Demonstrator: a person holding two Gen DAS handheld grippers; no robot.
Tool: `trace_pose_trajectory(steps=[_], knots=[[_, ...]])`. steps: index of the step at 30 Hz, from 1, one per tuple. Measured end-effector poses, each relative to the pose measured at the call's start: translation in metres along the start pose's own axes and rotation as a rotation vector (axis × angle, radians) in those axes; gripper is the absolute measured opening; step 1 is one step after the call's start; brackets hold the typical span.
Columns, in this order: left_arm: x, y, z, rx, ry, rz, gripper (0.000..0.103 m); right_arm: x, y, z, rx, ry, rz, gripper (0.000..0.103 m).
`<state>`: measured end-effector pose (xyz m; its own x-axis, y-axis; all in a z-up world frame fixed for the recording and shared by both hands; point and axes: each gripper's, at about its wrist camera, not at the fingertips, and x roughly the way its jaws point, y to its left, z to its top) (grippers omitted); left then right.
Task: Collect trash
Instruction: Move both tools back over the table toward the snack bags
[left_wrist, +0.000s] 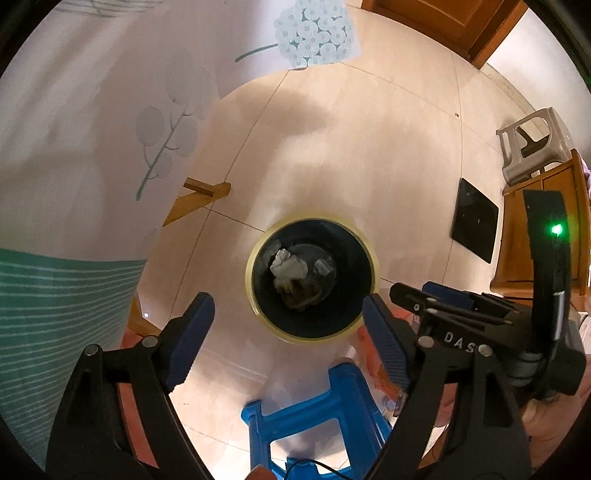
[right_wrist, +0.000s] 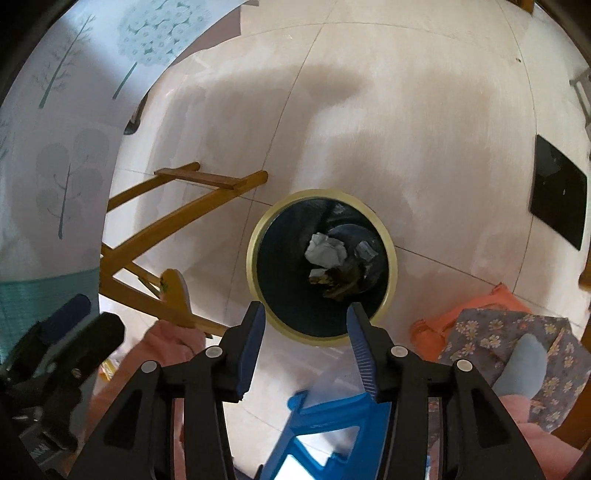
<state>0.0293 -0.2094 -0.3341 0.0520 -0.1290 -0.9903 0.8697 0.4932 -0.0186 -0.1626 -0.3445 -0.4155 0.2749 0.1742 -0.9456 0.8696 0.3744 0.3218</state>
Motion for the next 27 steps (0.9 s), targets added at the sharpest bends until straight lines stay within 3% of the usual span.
trace_pose_trajectory(steps=[8, 16, 20, 27], knots=[[-0.017, 0.004, -0.005, -0.027, 0.001, -0.005, 0.080, -0.019, 0.004, -0.010, -0.024, -0.012, -0.033, 0.047], [-0.049, 0.004, -0.018, -0.020, -0.003, -0.018, 0.080, -0.063, 0.017, -0.031, -0.034, -0.034, -0.061, 0.047], [-0.083, 0.004, -0.030, -0.001, -0.033, -0.034, 0.080, -0.094, 0.025, -0.044, -0.041, -0.059, -0.037, 0.047], [-0.157, 0.017, -0.055, 0.036, -0.152, -0.050, 0.080, -0.148, 0.047, -0.074, -0.049, -0.123, -0.002, 0.047]])
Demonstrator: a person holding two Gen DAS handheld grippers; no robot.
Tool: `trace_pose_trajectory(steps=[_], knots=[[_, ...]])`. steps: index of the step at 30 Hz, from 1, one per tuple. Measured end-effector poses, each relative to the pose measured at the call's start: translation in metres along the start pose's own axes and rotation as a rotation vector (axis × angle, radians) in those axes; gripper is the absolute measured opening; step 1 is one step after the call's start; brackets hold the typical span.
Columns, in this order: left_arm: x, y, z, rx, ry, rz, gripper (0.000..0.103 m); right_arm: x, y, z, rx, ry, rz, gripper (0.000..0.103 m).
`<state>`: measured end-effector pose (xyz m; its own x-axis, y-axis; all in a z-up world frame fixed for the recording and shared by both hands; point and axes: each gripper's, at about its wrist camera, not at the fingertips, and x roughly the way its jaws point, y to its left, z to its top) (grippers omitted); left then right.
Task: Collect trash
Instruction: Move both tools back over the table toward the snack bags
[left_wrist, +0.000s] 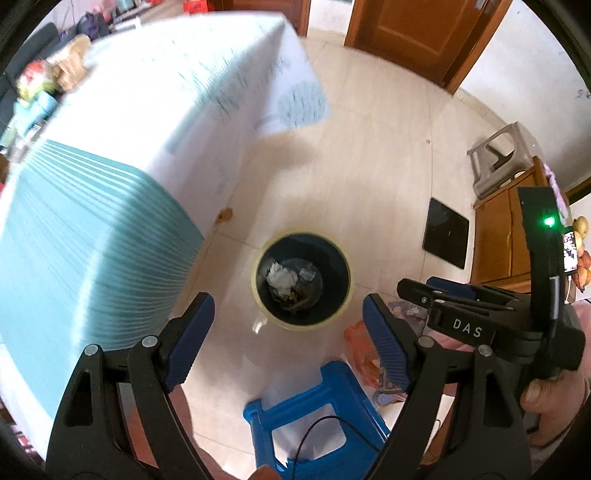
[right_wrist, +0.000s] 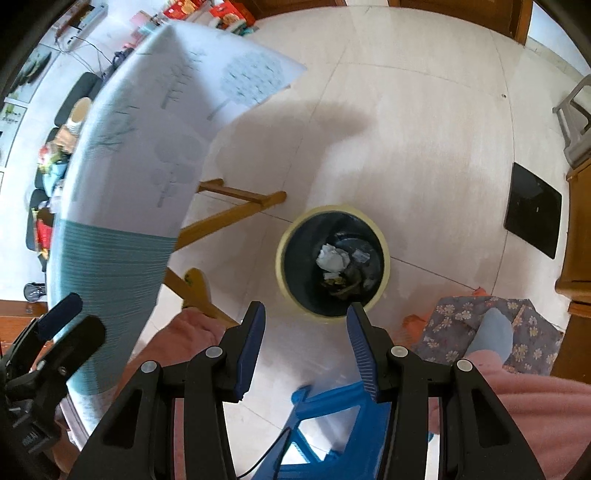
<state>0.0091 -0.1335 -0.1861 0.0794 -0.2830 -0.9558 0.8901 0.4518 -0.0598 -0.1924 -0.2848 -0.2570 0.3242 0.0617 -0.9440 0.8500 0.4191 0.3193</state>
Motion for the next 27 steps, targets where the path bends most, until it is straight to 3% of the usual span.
trace_pose_trajectory(steps=[8, 19, 27], knots=[[-0.066, 0.040, -0.018, -0.055, -0.095, 0.007, 0.080, -0.045, 0.057, -0.008, -0.087, -0.059, 0.018, 0.047], [-0.135, 0.128, -0.037, -0.215, -0.211, 0.055, 0.080, -0.087, 0.195, -0.010, -0.389, -0.123, 0.057, 0.047], [-0.172, 0.213, -0.053, -0.324, -0.267, 0.151, 0.080, -0.096, 0.300, -0.001, -0.631, -0.157, 0.056, 0.047]])
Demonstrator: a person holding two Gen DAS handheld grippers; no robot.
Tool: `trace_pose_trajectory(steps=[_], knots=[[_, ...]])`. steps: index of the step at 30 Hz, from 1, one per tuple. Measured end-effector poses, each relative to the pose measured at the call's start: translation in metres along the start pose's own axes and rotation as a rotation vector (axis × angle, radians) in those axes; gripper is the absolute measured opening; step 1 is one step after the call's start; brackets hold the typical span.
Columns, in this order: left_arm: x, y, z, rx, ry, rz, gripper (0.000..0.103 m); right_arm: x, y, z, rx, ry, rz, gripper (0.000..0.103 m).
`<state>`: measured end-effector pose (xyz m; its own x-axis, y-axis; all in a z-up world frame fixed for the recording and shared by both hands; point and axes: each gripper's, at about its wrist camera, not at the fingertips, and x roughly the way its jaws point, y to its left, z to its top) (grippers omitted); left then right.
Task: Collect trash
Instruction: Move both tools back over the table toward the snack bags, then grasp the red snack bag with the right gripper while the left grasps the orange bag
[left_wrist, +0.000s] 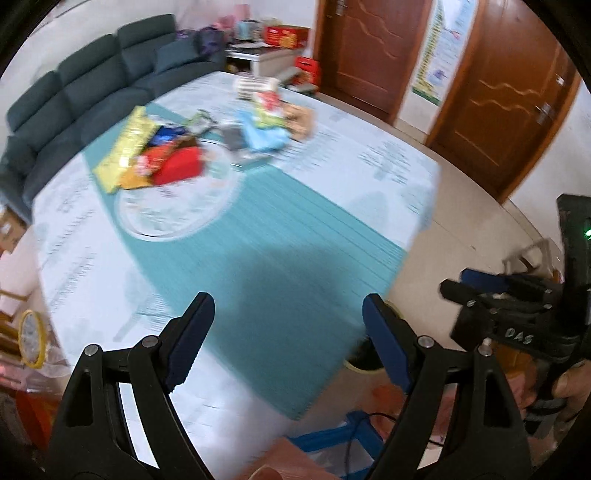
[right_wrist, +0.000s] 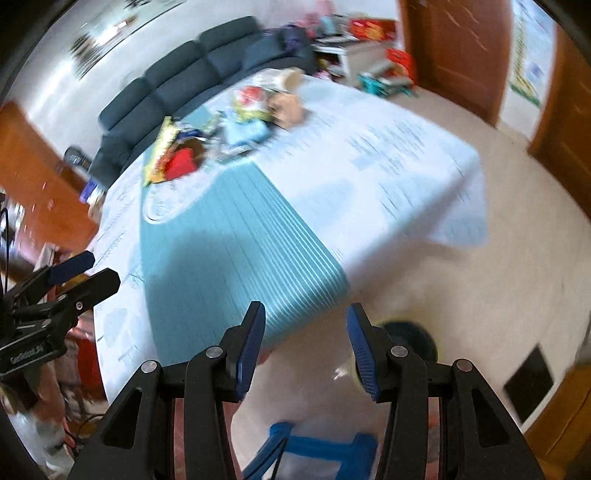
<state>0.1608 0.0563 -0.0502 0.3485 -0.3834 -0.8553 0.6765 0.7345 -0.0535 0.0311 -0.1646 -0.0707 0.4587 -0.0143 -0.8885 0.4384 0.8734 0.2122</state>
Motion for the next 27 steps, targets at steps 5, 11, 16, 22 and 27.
trace_pose_trajectory(steps=[5, 11, 16, 22, 27], knots=[[-0.010, 0.060, 0.017, -0.078, -0.035, 0.114, 0.080, 0.002, 0.049, 0.058, -0.168, -0.060, 0.017, 0.047], [-0.017, 0.134, 0.046, -0.156, -0.063, 0.225, 0.080, 0.027, 0.123, 0.135, -0.414, -0.114, 0.055, 0.047], [-0.016, 0.174, 0.066, -0.167, -0.070, 0.268, 0.080, 0.061, 0.177, 0.186, -0.588, -0.138, 0.081, 0.052], [-0.003, 0.204, 0.086, -0.147, -0.063, 0.275, 0.080, 0.119, 0.229, 0.219, -0.785, -0.108, 0.082, 0.070], [0.021, 0.218, 0.095, -0.134, -0.030, 0.262, 0.080, 0.166, 0.251, 0.219, -0.912, -0.065, 0.086, 0.079]])
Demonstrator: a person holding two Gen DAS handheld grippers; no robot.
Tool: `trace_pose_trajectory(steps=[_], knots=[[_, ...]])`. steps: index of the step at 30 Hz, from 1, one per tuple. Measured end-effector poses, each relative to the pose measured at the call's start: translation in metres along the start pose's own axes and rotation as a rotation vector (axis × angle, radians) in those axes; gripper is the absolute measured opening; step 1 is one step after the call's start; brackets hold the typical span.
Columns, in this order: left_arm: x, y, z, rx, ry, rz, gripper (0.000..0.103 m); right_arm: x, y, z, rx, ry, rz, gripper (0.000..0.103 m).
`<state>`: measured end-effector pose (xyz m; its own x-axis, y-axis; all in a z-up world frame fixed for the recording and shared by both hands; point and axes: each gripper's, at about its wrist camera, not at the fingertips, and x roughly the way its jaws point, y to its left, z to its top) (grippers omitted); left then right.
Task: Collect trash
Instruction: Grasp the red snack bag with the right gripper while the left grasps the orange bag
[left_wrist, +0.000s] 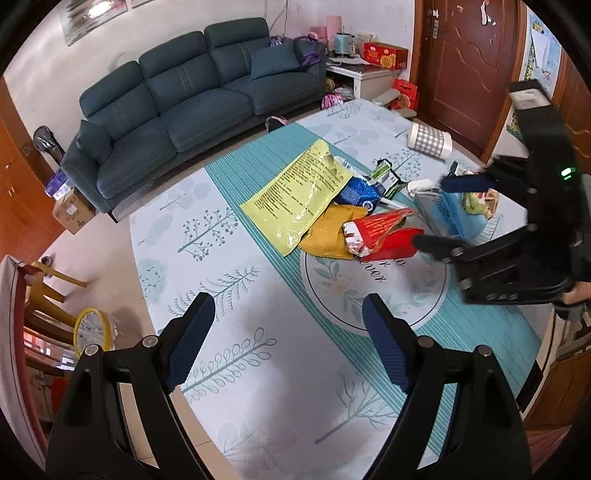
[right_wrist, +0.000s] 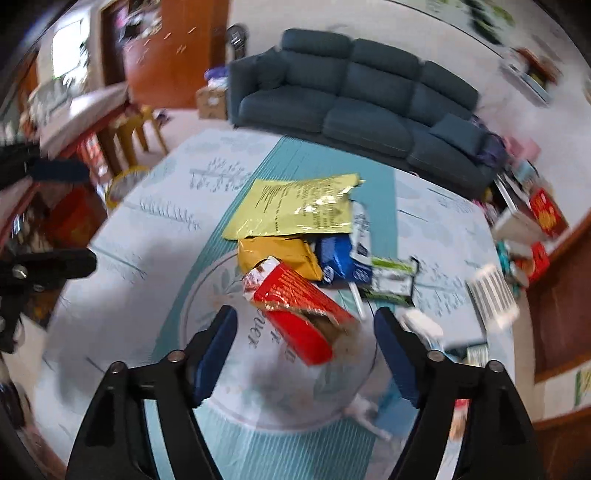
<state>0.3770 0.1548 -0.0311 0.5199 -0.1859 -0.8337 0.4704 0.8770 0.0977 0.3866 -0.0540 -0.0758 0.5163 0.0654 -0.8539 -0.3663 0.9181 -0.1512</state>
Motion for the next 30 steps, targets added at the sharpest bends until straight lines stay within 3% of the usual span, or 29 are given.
trace_pose_trajectory(steps=[8, 10, 12, 16, 20, 26, 27, 28, 30], knots=[[0.035, 0.000, 0.009, 0.034, 0.030, -0.036, 0.080, 0.074, 0.019, 0.000, -0.168, 0.126, 0.006, 0.079], [0.041, 0.001, 0.013, 0.031, 0.041, -0.045, 0.080, 0.088, 0.018, -0.003, -0.177, 0.162, -0.006, 0.079], [0.049, 0.002, 0.017, 0.033, 0.045, -0.048, 0.080, 0.098, 0.013, -0.005, -0.160, 0.188, -0.011, 0.070], [0.063, 0.003, 0.026, 0.024, 0.052, -0.066, 0.080, 0.100, 0.005, -0.011, -0.101, 0.196, 0.018, 0.064], [0.080, 0.003, 0.033, 0.002, 0.073, -0.095, 0.080, 0.087, -0.011, -0.022, 0.031, 0.171, 0.045, 0.056], [0.097, -0.010, 0.041, 0.001, 0.090, -0.124, 0.077, 0.053, -0.055, -0.049, 0.419, 0.098, 0.125, 0.036], [0.101, -0.015, 0.044, 0.009, 0.089, -0.125, 0.077, 0.049, -0.059, -0.053, 0.454, 0.084, 0.124, 0.009], [0.103, -0.018, 0.046, 0.013, 0.089, -0.126, 0.077, 0.046, -0.064, -0.060, 0.511, 0.083, 0.131, 0.003], [0.112, -0.026, 0.050, 0.020, 0.095, -0.126, 0.077, 0.037, -0.074, -0.075, 0.630, 0.062, 0.150, 0.003]])
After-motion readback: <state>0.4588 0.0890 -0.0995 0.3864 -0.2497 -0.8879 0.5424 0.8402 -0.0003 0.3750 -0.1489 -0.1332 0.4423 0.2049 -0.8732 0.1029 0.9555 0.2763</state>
